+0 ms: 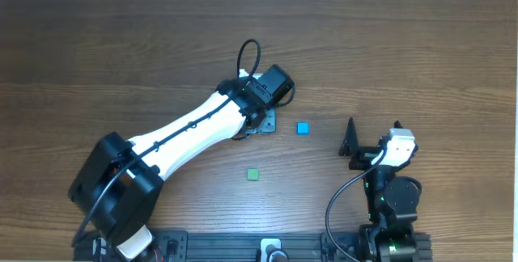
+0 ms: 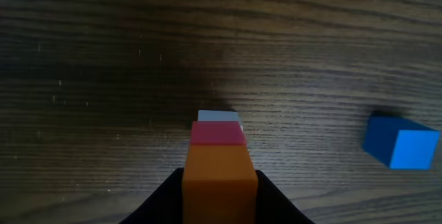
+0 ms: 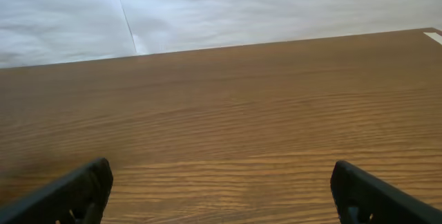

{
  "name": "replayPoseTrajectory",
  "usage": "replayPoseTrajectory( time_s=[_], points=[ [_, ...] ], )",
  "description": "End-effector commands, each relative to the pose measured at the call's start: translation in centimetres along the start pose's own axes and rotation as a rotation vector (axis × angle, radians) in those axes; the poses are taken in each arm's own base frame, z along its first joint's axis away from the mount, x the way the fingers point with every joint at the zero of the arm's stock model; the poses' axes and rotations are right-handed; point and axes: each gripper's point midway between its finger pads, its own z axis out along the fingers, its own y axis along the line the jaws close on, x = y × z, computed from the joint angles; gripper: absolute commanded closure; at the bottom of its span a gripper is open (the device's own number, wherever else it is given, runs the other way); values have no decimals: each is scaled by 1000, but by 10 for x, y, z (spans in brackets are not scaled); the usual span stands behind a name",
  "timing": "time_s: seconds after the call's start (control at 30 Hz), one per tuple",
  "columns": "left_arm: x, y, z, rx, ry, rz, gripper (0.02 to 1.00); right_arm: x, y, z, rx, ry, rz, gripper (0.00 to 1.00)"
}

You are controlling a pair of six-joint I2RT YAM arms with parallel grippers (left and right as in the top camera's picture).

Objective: Stack Cubes

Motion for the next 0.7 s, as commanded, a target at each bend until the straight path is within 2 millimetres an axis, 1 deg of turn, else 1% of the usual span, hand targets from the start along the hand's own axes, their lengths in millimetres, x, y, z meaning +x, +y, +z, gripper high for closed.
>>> replayPoseTrajectory(
  time_s=[0.03,0.1,0.13,0.2,0.23,0.27,0.3,0.33,0.43,0.53,0.57,0.63,0.67,0.7],
  points=[
    [4,0,5,-7,15,-8,695,2,-1,0,1,2,0,7],
    [4,0,5,-7,15,-8,671,2,-1,0,1,2,0,9],
    [4,0,5,-5,14,-8,638,2,-1,0,1,2,0,7],
    [3,-1,5,-3,11,-9,452,2,-1,0,1,2,0,7],
    [3,-1,5,-2,9,-9,305,2,-1,0,1,2,0,9],
    [1,-1,5,-2,5,-11,213,2,-1,0,1,2,0,7],
    [0,0,5,-3,-2,-14,99,2,-1,0,1,2,0,9],
    [-4,1,4,-5,-16,-20,23,2,-1,0,1,2,0,7],
    [-20,5,-1,4,-67,-51,20,2,-1,0,1,2,0,7],
    [-47,19,-23,22,-156,-113,20,2,-1,0,1,2,0,12],
    [-61,29,-39,26,-211,-136,18,2,-1,0,1,2,0,9],
    [-82,49,-69,30,-308,-185,18,2,-1,0,1,2,0,5],
    [-89,57,-83,34,-345,-206,20,2,-1,0,1,2,0,9],
    [-97,68,-100,43,-393,-227,20,2,-1,0,1,2,0,7]
  ],
)
